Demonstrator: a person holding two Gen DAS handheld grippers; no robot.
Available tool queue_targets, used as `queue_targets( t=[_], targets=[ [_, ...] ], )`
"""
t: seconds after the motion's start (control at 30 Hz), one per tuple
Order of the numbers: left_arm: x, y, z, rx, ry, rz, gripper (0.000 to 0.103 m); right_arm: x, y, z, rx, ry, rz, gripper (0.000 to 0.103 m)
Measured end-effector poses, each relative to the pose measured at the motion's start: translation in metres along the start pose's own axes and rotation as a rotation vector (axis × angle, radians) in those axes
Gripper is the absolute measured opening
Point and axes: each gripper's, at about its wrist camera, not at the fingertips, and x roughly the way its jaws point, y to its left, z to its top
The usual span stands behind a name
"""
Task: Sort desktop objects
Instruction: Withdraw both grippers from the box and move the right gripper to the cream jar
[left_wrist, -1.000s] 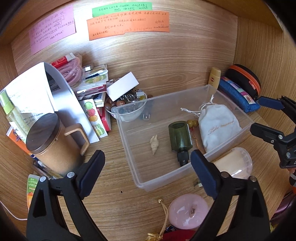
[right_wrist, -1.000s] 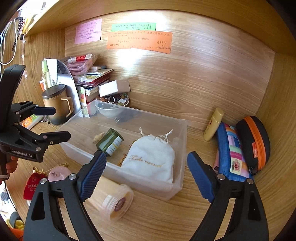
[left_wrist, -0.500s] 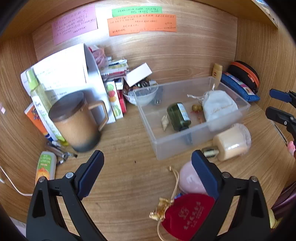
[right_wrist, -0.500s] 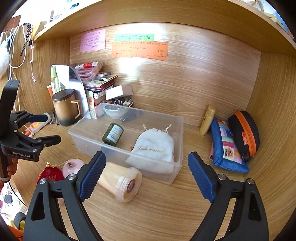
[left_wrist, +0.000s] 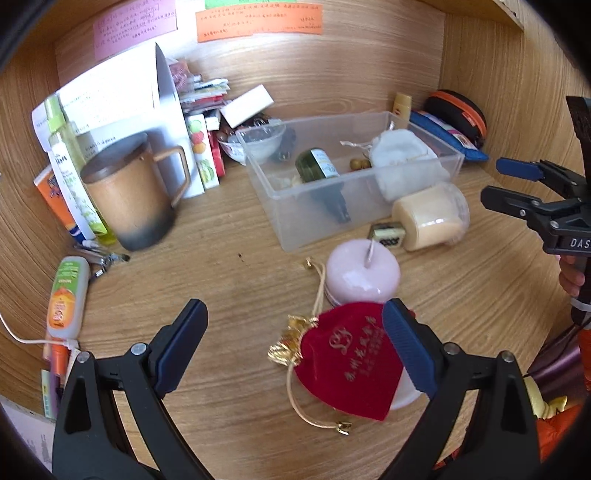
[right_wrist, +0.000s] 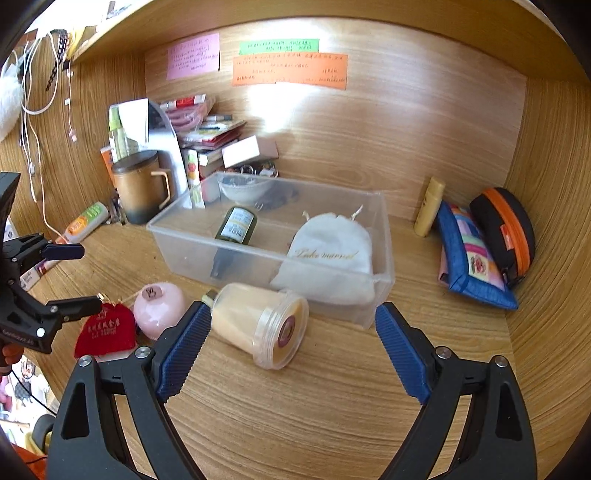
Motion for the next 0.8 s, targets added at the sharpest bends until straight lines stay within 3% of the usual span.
queue_targets(
  t=[0.3,0.7,0.8],
  targets=[
    [0.018,-0.006,-0.011,-0.011,0.062,-0.055,0.097,0.012,0.010,-0.009,0.003,0.039,0.029,0.089],
    [0.024,-0.002,-0.014,-0.058,0.053,-0.140,0.096,0.039,0.022,-0.012,0.001,0.099,0.070,0.089],
    [0.022,-0.003,-0.016,-0.045,0.035,-0.148,0.089,0.046,0.026,-0.010,0.009,0.107,0.081,0.089]
  ],
)
